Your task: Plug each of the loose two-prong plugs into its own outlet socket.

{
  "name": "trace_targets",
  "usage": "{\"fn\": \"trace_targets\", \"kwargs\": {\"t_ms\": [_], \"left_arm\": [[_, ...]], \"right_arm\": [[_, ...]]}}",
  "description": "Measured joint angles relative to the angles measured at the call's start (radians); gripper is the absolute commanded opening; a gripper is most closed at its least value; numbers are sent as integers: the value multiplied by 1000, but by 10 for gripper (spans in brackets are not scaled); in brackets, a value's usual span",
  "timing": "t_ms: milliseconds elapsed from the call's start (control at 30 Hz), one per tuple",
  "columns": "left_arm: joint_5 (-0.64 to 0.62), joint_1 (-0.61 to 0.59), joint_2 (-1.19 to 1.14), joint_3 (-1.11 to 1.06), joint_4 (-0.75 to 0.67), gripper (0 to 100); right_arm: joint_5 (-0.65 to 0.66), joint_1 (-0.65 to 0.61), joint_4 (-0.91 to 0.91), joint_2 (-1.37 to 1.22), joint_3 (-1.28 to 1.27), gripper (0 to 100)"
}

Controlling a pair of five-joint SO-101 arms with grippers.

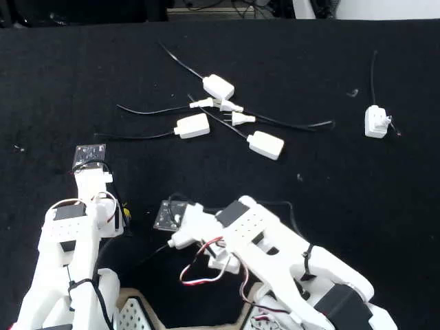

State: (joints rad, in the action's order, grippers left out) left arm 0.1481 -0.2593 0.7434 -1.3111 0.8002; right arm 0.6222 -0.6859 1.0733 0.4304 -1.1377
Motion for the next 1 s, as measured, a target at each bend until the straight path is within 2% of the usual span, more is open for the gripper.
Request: {"fn": "trace_targets", "kwargs": {"t_ms": [67, 300, 500, 667, 1000], "left_arm": [[0, 0, 0, 0, -14, 195], [0, -2, 0, -2, -48, 195], [0, -2, 0, -3, -48, 195], [0, -5, 0, -3, -48, 195], [0, -5, 0, -3, -48, 195]], "right_arm": [[0, 12, -11, 0, -2, 6], [-8, 64, 54, 15, 23, 11], [-8, 147, 192, 249, 109, 11], [-9, 226, 54, 431, 37, 11], [-114, 310, -5, 358, 26, 11]]}}
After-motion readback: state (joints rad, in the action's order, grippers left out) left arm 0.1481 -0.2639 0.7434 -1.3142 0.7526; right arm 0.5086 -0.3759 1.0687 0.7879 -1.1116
